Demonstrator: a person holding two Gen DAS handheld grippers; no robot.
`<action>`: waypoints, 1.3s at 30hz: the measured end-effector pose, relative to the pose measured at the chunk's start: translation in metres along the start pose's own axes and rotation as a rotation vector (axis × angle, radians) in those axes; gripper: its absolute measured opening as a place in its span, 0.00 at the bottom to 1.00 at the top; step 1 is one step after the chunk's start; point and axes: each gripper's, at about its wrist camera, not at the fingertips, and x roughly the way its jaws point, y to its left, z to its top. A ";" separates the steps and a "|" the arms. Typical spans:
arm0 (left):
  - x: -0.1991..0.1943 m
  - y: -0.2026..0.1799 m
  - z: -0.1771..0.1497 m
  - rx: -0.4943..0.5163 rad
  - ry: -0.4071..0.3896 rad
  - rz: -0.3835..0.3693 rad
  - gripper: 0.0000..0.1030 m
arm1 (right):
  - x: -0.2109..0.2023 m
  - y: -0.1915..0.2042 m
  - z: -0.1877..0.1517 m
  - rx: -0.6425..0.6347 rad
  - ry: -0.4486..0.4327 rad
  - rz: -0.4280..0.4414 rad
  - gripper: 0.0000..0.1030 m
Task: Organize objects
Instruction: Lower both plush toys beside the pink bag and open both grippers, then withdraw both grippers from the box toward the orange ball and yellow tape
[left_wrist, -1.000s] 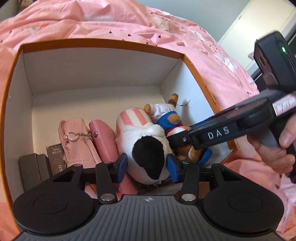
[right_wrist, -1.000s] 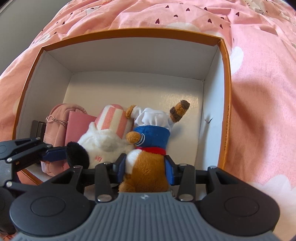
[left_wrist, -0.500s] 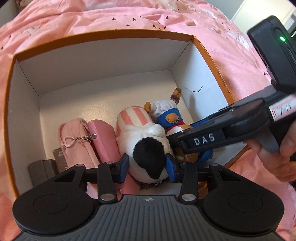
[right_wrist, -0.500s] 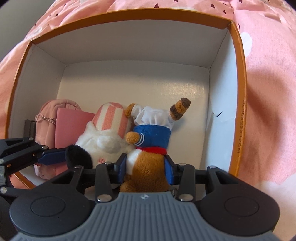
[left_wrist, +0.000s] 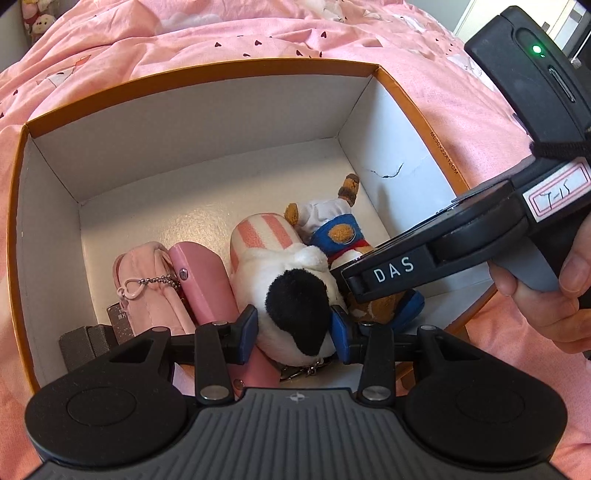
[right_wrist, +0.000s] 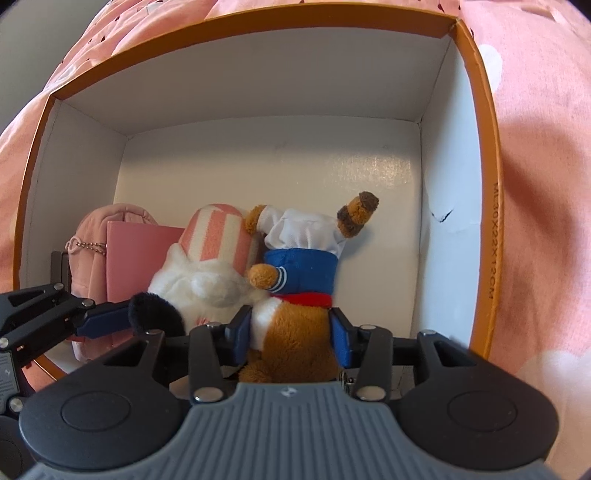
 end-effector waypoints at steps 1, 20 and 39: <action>-0.001 -0.001 -0.001 0.001 -0.001 0.000 0.46 | -0.001 0.002 -0.001 -0.012 -0.005 -0.012 0.47; 0.001 -0.006 -0.007 0.040 -0.013 0.006 0.46 | -0.029 0.003 -0.016 -0.146 -0.068 -0.074 0.38; -0.029 -0.002 -0.015 0.045 -0.129 -0.068 0.61 | -0.063 0.014 -0.045 -0.202 -0.213 -0.157 0.44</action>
